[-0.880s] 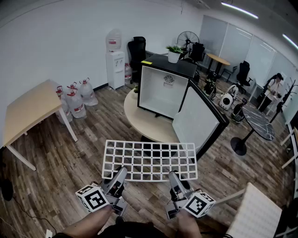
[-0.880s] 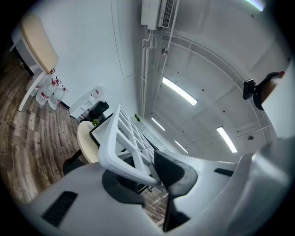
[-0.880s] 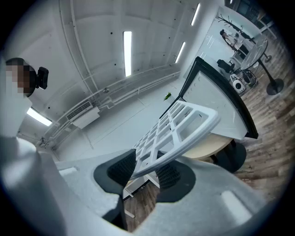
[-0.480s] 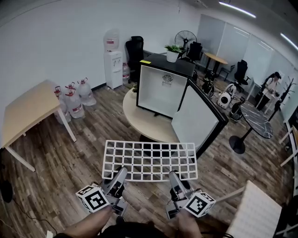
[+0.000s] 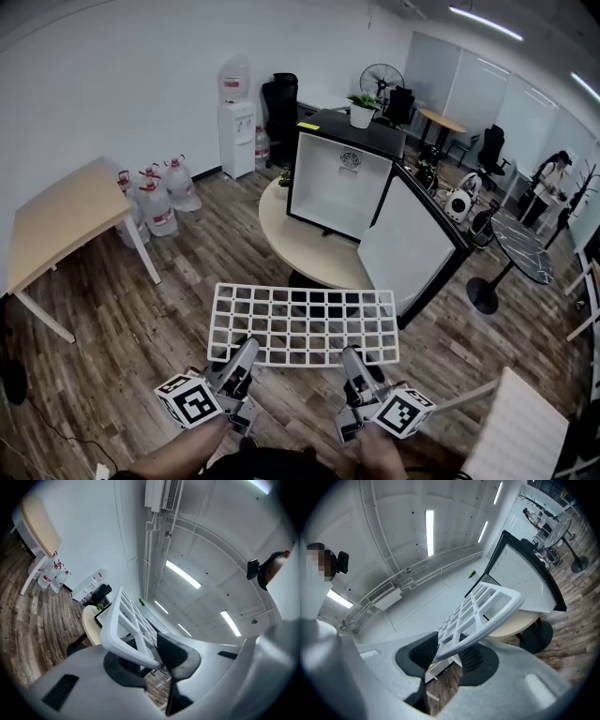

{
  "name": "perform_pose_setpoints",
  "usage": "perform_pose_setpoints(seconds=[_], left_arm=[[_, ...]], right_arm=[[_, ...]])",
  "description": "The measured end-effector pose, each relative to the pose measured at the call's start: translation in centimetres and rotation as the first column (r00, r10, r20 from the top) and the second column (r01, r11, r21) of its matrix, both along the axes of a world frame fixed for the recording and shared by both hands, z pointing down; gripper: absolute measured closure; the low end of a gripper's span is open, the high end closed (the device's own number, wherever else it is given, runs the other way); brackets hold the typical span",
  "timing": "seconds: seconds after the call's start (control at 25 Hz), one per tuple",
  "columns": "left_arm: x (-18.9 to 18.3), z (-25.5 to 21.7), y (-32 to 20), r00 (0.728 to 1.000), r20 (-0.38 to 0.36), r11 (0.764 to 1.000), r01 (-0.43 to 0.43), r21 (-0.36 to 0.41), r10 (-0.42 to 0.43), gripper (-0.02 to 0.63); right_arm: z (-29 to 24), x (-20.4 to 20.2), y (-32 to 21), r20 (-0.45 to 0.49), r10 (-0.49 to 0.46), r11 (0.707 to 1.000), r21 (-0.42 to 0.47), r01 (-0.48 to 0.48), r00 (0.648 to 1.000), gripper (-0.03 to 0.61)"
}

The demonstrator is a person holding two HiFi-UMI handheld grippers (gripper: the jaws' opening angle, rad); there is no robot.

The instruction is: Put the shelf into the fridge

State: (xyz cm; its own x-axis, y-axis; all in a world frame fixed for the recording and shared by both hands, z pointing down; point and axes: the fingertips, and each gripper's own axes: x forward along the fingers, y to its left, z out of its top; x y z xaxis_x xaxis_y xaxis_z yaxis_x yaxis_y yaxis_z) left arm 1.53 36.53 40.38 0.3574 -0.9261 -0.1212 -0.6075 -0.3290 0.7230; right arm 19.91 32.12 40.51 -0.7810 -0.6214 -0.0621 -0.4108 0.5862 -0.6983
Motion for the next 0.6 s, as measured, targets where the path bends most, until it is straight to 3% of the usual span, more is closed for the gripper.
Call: perform_pose_setpoints(seconds=[0.6], left_arm=[[-6.7,0.8,0.3,1.0,-0.006,1.0,-0.026,0.013,0.026,0.532]], right_arm=[[0.4,-6.6,0.6,-0.015,0.023,1.0,0.016,-0.023,1.0,0.449]])
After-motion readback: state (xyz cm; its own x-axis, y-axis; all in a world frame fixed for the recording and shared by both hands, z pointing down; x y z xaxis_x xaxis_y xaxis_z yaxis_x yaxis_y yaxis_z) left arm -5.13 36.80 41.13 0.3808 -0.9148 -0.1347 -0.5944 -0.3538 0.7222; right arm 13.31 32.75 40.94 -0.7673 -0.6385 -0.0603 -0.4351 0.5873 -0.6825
